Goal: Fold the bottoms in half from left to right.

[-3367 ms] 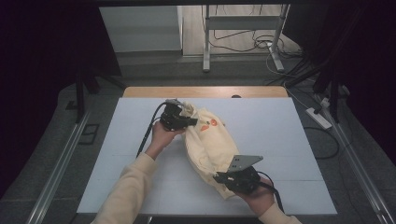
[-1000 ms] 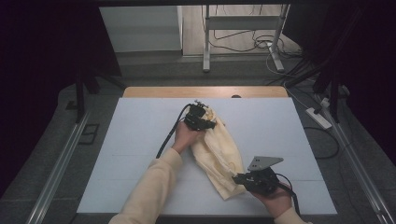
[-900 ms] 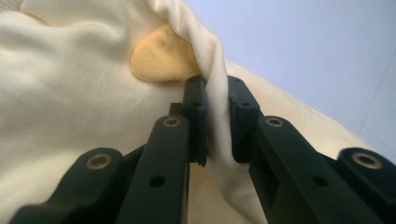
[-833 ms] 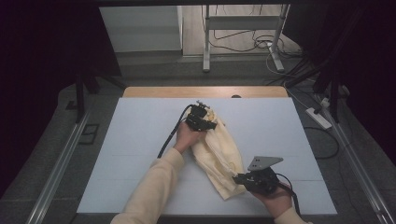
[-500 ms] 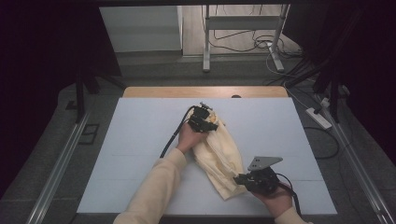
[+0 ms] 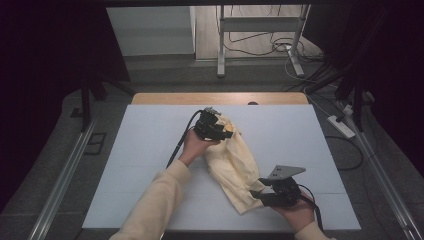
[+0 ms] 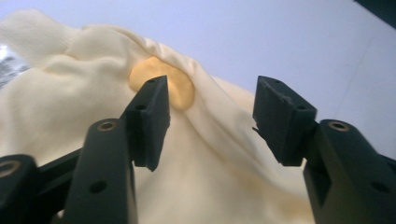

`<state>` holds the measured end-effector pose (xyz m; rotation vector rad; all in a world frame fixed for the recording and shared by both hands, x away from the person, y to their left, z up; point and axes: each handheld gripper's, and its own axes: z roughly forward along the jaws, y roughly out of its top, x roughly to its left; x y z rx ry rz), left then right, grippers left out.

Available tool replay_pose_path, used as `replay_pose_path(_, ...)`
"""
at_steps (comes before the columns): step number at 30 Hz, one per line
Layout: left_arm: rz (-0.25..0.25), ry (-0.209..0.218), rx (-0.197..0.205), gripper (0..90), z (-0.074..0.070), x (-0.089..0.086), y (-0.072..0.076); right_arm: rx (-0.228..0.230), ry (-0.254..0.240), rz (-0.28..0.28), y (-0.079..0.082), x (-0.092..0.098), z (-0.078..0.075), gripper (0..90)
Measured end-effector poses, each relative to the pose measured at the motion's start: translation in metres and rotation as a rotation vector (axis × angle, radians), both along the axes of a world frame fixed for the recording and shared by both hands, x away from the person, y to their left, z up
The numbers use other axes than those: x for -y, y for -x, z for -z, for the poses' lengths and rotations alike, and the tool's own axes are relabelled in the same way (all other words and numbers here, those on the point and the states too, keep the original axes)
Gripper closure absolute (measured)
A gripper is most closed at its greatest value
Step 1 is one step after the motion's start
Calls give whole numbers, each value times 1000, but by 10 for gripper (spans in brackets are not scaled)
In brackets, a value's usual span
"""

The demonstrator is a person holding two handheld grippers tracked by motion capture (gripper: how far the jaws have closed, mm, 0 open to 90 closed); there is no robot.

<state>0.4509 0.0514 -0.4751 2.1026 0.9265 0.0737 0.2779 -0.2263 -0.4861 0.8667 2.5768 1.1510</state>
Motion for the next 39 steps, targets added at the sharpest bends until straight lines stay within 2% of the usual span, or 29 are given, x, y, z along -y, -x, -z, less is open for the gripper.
replay_pose_path(3, -4, 3, 15, 415, -3, -10, 11, 11, -10, 16, -2, 2, -3, 406)
replay_pose_path(6, -5, 26, 18, 408, -4, -21, 19, 18, -9, 29, -4, 3, -4, 397)
replay_pose_path(10, 2, 13, 28, 396, -4, -32, 29, 21, -9, 38, -7, 3, -6, 394)
replay_pose_path(15, 11, 13, 54, 383, -6, -47, 44, 23, -2, 44, -13, 4, -5, 394)
replay_pose_path(20, 9, 14, 61, 377, -7, -60, 58, 18, 0, 48, -18, 4, -4, 393)
replay_pose_path(31, 9, 27, 49, 374, -3, -82, 85, 37, -2, 61, -27, 1, -8, 391)
replay_pose_path(39, -14, 45, 43, 375, -2, -104, 97, 48, -7, 74, -41, -9, -14, 389)
